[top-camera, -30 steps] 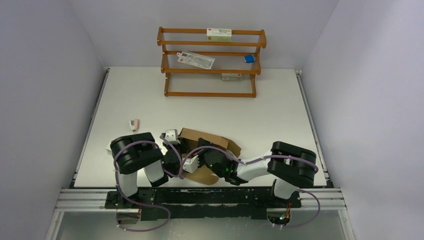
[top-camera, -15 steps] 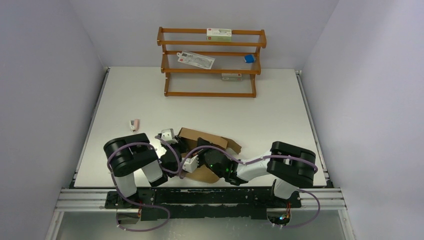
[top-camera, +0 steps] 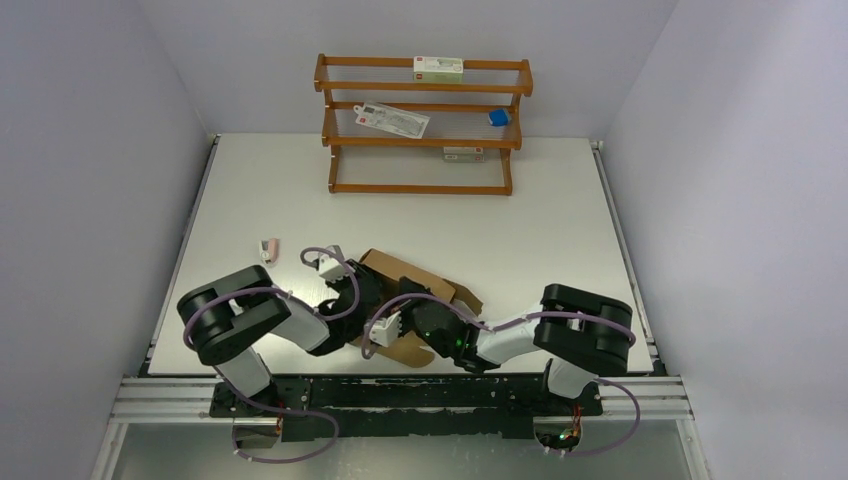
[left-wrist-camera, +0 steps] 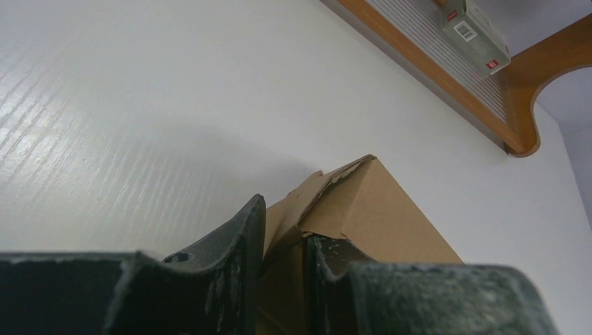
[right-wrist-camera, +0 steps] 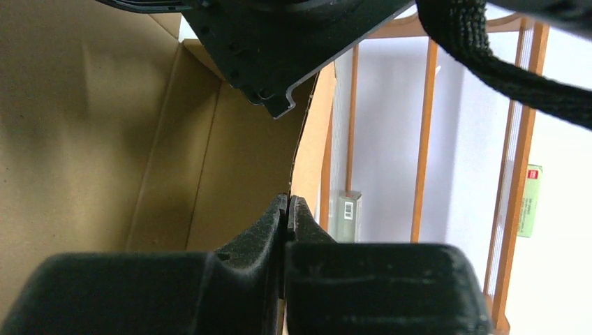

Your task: Fold the paper box

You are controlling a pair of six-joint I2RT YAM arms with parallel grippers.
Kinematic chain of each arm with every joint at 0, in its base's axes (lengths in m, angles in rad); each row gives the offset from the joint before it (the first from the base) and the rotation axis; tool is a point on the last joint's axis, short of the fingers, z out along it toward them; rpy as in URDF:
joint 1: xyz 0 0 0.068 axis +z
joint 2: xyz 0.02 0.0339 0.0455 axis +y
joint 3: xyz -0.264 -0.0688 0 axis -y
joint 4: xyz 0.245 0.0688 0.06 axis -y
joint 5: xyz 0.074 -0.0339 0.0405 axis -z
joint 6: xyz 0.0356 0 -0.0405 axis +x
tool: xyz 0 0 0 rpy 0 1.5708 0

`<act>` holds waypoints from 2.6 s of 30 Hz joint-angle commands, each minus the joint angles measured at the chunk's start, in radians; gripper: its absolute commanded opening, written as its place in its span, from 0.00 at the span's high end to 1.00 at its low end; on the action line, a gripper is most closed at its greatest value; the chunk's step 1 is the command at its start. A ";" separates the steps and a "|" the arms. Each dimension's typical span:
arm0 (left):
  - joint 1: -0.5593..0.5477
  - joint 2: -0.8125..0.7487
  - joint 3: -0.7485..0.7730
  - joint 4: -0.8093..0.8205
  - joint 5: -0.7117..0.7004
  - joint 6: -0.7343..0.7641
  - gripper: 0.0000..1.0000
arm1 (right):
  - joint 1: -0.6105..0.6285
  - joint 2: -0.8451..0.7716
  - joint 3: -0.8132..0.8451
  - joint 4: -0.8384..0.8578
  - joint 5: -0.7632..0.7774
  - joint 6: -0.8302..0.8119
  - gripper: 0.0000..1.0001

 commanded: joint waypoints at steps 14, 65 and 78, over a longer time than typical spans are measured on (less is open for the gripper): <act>-0.036 0.051 -0.165 0.439 -0.153 0.331 0.49 | 0.054 0.012 0.074 -0.076 0.039 0.048 0.92; 0.289 0.151 -0.266 0.814 0.762 0.620 0.25 | -0.006 -0.099 0.100 -0.327 -0.073 0.089 0.83; 0.341 0.221 -0.232 0.908 0.860 0.628 0.41 | -0.015 -0.094 0.133 -0.400 -0.099 0.085 0.86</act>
